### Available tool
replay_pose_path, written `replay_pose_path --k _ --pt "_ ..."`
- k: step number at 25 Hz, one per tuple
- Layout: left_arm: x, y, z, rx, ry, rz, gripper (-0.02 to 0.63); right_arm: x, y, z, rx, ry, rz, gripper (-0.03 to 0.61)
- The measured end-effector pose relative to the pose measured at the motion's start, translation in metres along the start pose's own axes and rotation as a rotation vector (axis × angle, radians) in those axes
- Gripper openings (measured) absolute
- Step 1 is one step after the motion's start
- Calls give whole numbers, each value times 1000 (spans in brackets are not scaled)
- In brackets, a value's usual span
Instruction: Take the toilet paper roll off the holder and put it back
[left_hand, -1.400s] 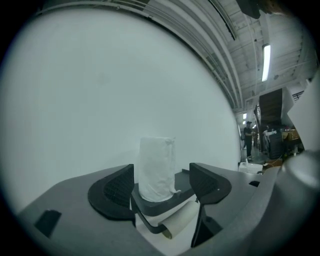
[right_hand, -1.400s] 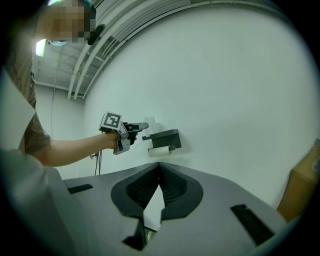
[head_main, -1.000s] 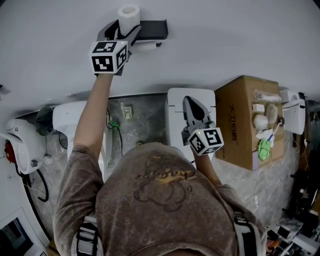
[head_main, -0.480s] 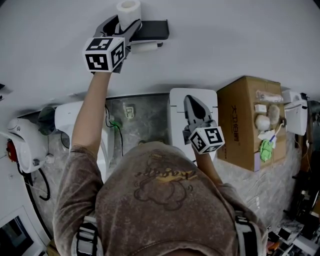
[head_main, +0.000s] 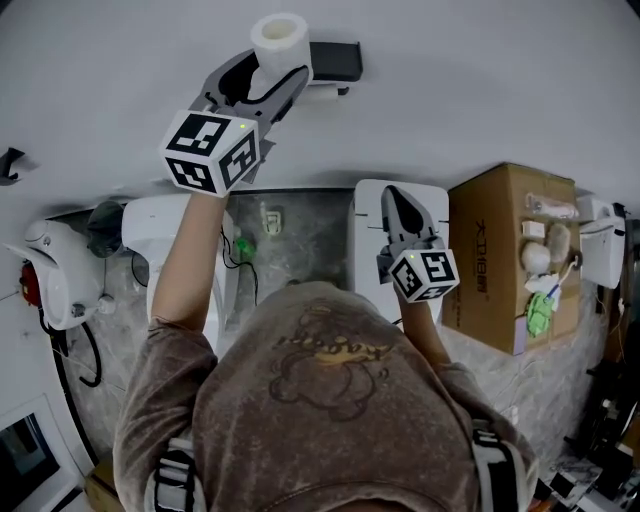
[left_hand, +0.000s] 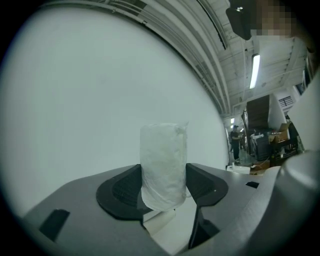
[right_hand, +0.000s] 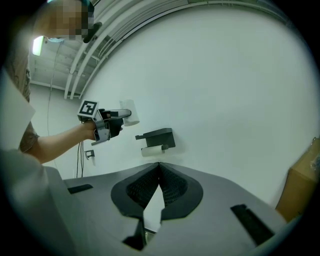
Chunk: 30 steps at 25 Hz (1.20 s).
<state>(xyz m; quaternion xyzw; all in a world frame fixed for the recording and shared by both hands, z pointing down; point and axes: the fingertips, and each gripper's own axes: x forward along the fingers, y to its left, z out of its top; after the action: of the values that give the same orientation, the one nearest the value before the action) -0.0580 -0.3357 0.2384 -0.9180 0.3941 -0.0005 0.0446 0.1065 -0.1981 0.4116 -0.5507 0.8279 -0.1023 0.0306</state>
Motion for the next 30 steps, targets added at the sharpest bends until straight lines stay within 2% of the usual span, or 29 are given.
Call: replay_pose_path --k 11,19,30 --pt "-45 -28 -52 -21 12 0 285 10 12 -3 -5 5 38 -2" --pt "-72 -42 -106 -106 31 25 285 13 17 -10 -16 20 40 -2" --pt "-92 -77 -150 -163 75 38 285 11 22 -13 -30 26 51 -2"
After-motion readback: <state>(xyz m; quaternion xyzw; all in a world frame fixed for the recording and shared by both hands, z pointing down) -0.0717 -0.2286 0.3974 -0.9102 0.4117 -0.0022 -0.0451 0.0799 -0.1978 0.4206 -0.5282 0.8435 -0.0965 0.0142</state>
